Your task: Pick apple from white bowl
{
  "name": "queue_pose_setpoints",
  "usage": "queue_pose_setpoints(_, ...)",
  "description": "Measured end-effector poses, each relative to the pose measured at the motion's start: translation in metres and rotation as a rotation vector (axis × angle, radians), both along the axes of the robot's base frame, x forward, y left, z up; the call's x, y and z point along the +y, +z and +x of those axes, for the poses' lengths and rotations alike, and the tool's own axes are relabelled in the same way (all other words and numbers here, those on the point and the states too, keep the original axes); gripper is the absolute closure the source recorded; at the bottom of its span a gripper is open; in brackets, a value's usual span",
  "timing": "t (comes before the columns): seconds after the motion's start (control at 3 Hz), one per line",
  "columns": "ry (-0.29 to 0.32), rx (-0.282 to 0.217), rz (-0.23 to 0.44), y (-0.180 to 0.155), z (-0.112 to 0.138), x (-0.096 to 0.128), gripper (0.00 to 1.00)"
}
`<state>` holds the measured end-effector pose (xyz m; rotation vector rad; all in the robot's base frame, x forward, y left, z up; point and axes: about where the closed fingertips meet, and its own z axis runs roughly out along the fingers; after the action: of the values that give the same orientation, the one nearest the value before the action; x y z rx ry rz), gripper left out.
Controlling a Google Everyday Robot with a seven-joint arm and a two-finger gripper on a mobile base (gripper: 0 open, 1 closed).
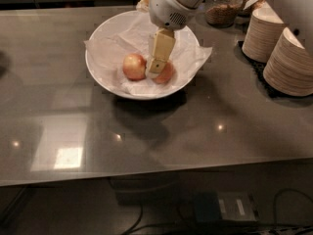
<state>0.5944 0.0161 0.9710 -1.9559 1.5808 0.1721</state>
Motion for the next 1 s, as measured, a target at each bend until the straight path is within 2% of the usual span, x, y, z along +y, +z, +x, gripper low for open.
queue_pose_setpoints(0.33, -0.003, 0.033, 0.026, -0.015, 0.013, 0.011, 0.0)
queue_pose_setpoints(0.67, -0.01, 0.07, 0.034, -0.033, 0.021, 0.014, 0.08)
queue_pose_setpoints(1.0, -0.015, 0.089, 0.044, -0.047, 0.03, 0.013, 0.11)
